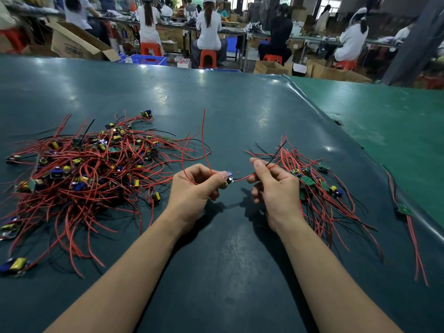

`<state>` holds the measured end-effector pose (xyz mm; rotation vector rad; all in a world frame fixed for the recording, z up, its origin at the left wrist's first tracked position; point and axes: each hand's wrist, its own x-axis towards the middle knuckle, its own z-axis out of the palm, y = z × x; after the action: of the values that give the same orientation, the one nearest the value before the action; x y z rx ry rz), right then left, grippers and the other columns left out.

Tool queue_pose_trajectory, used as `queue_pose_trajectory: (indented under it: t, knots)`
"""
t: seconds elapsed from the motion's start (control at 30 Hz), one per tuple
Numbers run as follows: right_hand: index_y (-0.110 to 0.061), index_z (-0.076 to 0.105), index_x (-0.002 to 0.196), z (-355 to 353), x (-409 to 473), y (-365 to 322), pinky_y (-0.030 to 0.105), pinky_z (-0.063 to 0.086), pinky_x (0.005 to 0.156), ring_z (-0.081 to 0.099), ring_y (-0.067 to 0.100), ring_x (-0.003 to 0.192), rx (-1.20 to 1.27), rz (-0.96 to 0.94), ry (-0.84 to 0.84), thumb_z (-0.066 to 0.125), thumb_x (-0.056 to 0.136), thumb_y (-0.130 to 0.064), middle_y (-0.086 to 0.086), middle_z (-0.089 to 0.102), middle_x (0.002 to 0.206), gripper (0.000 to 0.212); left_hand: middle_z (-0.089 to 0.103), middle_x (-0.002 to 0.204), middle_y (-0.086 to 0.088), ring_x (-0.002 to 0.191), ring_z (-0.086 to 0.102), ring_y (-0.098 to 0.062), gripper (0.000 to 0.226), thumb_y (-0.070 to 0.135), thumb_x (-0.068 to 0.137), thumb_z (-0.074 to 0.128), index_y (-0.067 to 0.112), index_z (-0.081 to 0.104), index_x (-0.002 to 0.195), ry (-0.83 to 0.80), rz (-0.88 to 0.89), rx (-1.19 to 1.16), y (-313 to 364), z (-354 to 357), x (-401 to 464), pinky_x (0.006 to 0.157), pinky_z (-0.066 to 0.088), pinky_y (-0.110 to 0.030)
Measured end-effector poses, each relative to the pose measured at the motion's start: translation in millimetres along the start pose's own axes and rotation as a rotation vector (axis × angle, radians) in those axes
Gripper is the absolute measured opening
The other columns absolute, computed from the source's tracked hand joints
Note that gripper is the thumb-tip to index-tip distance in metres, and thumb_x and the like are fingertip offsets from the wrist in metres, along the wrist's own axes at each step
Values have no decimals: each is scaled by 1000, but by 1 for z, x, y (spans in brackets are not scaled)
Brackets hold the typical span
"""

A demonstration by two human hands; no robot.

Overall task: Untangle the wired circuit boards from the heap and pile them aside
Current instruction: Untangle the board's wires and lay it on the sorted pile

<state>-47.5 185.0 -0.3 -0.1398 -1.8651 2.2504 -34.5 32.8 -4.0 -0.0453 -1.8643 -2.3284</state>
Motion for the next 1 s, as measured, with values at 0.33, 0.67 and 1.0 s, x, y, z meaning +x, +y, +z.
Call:
queue_pose_trajectory:
  t: [0.33, 0.67, 1.0]
  knots:
    - [-15, 64, 90, -6, 5, 2, 16, 33, 35, 42, 7, 34, -9, -60, 92, 48, 101, -6, -4, 55, 46, 21, 67, 60, -5, 47, 47, -13, 37, 3, 80, 73, 22, 64, 50, -7, -7, -59, -1, 0, 1, 47, 40, -19]
    - [-14, 58, 88, -12, 10, -1, 16, 28, 34, 39, 9, 32, 104, -31, 129, 48, 102, -16, 1, 56, 46, 17, 65, 58, 1, 63, 48, -21, 43, -1, 85, 68, 23, 63, 49, -12, -18, -70, -1, -2, 1, 48, 40, -20]
    - [-21, 44, 88, -11, 9, 3, 17, 29, 33, 41, 11, 30, -24, -154, 212, 45, 103, -14, 1, 59, 46, 16, 66, 59, -3, 57, 49, -20, 40, 1, 82, 71, 22, 63, 50, -18, -7, -52, -2, -1, 2, 48, 41, -20]
